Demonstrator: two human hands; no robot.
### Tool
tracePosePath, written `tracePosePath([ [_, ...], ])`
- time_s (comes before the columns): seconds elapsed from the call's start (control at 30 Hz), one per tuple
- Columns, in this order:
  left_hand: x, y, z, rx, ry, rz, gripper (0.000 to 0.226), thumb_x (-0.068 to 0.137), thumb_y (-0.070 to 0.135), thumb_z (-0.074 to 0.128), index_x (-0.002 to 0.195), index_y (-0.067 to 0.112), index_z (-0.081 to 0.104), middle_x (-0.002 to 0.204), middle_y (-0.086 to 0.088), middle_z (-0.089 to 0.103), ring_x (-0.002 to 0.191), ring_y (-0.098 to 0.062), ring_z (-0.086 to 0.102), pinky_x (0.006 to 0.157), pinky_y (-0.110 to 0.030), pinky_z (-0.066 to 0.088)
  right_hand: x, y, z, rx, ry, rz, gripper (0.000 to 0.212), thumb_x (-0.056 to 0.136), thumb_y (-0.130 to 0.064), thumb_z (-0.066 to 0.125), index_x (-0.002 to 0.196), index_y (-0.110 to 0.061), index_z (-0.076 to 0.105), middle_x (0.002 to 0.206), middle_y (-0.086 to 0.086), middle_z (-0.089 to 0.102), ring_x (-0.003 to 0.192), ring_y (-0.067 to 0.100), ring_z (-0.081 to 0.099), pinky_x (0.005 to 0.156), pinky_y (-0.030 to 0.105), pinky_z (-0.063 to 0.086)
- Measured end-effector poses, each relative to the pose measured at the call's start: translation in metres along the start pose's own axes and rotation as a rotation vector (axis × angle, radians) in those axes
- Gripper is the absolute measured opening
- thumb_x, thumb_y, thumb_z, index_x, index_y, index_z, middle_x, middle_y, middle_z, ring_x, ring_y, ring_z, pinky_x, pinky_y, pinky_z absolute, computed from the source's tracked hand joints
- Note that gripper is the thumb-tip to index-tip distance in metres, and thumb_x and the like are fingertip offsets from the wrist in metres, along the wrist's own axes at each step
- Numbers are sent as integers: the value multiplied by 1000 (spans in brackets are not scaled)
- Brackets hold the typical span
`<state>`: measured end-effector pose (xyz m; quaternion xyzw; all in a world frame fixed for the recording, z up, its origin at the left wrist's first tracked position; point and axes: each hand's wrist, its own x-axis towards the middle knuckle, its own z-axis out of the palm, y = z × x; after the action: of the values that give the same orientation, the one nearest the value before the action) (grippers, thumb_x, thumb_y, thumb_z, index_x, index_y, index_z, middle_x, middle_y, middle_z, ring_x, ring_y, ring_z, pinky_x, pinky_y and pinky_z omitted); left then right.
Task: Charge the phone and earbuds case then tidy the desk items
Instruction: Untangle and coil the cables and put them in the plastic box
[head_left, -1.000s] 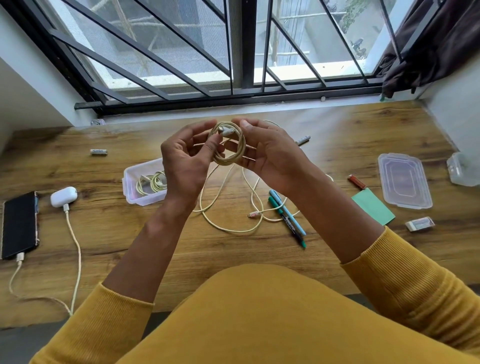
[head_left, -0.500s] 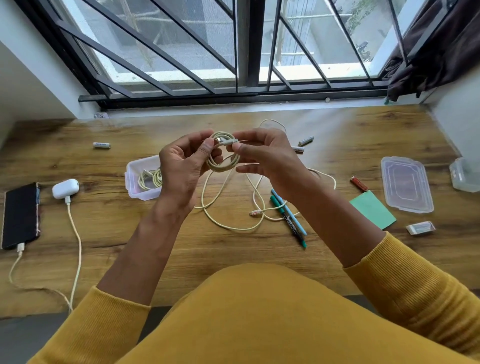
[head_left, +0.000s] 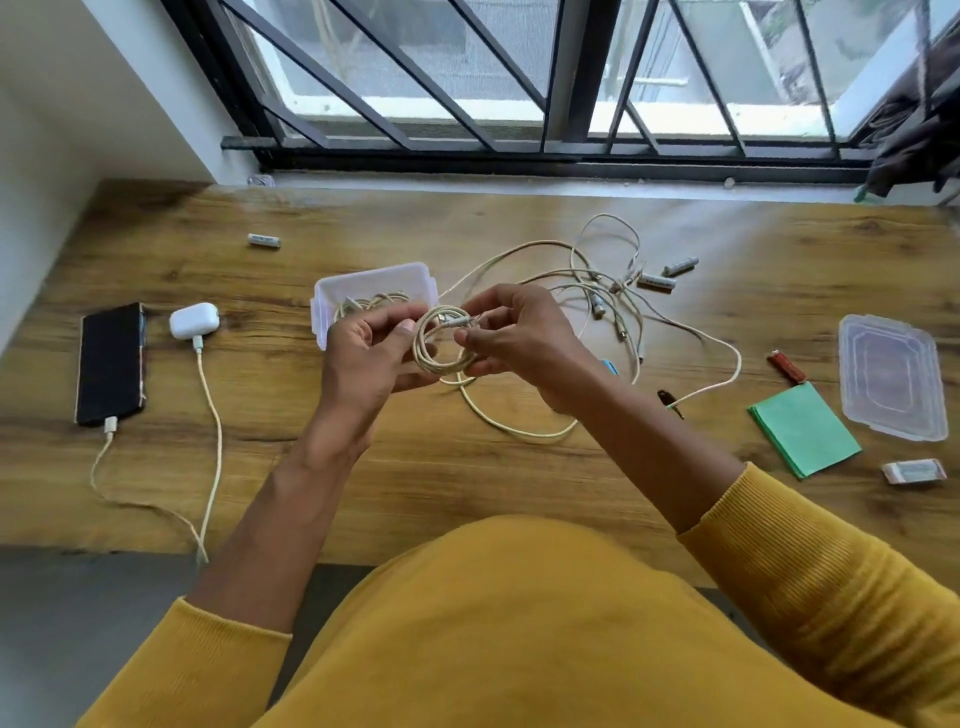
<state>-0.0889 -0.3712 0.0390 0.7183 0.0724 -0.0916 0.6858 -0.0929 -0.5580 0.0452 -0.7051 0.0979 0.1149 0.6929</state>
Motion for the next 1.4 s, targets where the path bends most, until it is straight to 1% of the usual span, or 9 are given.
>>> tracePosePath([
  [0.17, 10, -12, -37, -21, 71, -48, 16, 97, -2, 72, 112, 3, 77, 102, -17, 81, 93, -33, 80, 78, -38, 67, 21, 2, 24, 22, 5, 35, 27, 89, 5, 79, 113, 11, 67, 88, 27, 65, 70, 27, 74, 59, 31, 63],
  [0.37, 39, -8, -63, -16, 118, -25, 18, 91, -5, 78, 108, -1, 78, 102, -17, 80, 86, -27, 79, 77, -32, 66, 61, -6, 53, -50, 68, 22, 14, 93, 2, 74, 106, 5, 72, 101, 37, 70, 84, 42, 77, 69, 45, 67],
  [0.6, 86, -13, -88, 120, 179, 2, 13, 87, 4, 84, 100, 7, 82, 90, -14, 81, 76, -29, 79, 82, -44, 66, 108, -2, 78, -249, 133, 19, 17, 87, 1, 78, 104, -4, 76, 77, 13, 67, 72, 31, 78, 71, 48, 67],
  [0.73, 103, -19, -91, 316, 187, 0, 11, 87, 5, 83, 96, 12, 83, 83, -7, 80, 71, -21, 79, 78, -44, 68, 125, 6, 88, -419, 155, 21, 19, 84, -3, 80, 103, -8, 77, 72, 4, 70, 67, 23, 77, 72, 48, 67],
  [0.83, 107, -20, -90, 566, 206, 68, 10, 88, 14, 83, 97, 16, 84, 84, 0, 80, 75, -17, 79, 79, -41, 66, 133, 13, 93, -574, 153, 3, 22, 80, -14, 83, 101, -17, 78, 77, -1, 71, 75, 22, 74, 76, 47, 64],
  [0.93, 108, -14, -82, 841, 245, 151, 12, 88, 18, 78, 99, 20, 85, 91, -3, 82, 84, -26, 77, 81, -38, 62, 138, 16, 98, -676, 155, -44, 20, 80, -18, 79, 100, -19, 76, 82, 1, 72, 81, 23, 71, 76, 39, 60],
  [1.1, 112, -15, -75, 1126, 253, 164, 13, 90, 16, 71, 92, 20, 83, 86, -11, 78, 83, -38, 72, 63, -35, 51, 139, 19, 101, -844, 118, -159, 14, 83, -20, 75, 95, -13, 77, 90, 9, 73, 88, 29, 67, 76, 40, 54],
  [1.23, 110, -23, -73, 1198, 268, 222, 11, 91, 15, 77, 100, 20, 82, 94, -13, 76, 94, -38, 67, 66, -35, 43, 138, 23, 102, -955, 114, -247, 14, 82, -21, 71, 86, -8, 74, 84, 13, 70, 83, 32, 64, 73, 44, 52],
  [1.4, 110, -28, -75, 1089, 225, 337, 39, 87, 9, 83, 123, 23, 75, 115, -5, 72, 102, -31, 68, 74, -32, 44, 137, 19, 98, -959, 119, -258, 16, 81, -18, 73, 91, -7, 75, 87, 12, 71, 86, 32, 63, 76, 46, 50],
])
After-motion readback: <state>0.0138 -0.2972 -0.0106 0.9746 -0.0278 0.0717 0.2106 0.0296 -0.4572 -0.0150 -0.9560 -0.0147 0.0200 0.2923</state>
